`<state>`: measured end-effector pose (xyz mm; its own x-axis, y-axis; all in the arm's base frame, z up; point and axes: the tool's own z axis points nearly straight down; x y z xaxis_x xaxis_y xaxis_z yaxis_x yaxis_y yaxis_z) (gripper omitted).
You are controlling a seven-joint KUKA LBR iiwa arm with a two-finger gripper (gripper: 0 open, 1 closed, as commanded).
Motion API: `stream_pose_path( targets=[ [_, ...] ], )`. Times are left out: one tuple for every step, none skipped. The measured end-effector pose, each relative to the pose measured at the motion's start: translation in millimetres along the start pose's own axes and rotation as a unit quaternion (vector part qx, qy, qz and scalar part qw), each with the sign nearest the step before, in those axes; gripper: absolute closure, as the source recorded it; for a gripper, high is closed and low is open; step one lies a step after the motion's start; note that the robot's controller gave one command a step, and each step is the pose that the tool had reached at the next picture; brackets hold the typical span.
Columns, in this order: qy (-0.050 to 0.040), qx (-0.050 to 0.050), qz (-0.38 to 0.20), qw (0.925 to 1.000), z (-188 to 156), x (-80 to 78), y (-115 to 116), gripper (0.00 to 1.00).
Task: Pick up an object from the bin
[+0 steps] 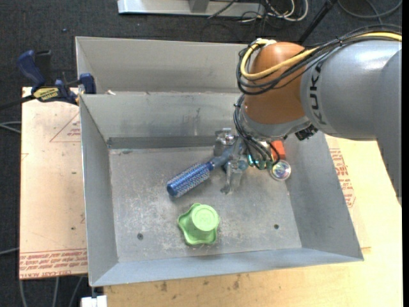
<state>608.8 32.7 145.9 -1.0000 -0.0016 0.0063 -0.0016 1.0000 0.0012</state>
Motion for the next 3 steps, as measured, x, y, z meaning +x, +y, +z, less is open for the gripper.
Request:
stream_pose_path(
  targets=[
    [-0.0027,0.0,-0.109,0.9941,77.8,-33.9,8.5,0.0],
    [-0.0053,0.001,-0.197,0.9805,75.1,-43.0,-15.0,0.0],
    [-0.0056,0.001,-0.197,0.9804,74.5,-43.2,-14.3,1.0]
  ],
)
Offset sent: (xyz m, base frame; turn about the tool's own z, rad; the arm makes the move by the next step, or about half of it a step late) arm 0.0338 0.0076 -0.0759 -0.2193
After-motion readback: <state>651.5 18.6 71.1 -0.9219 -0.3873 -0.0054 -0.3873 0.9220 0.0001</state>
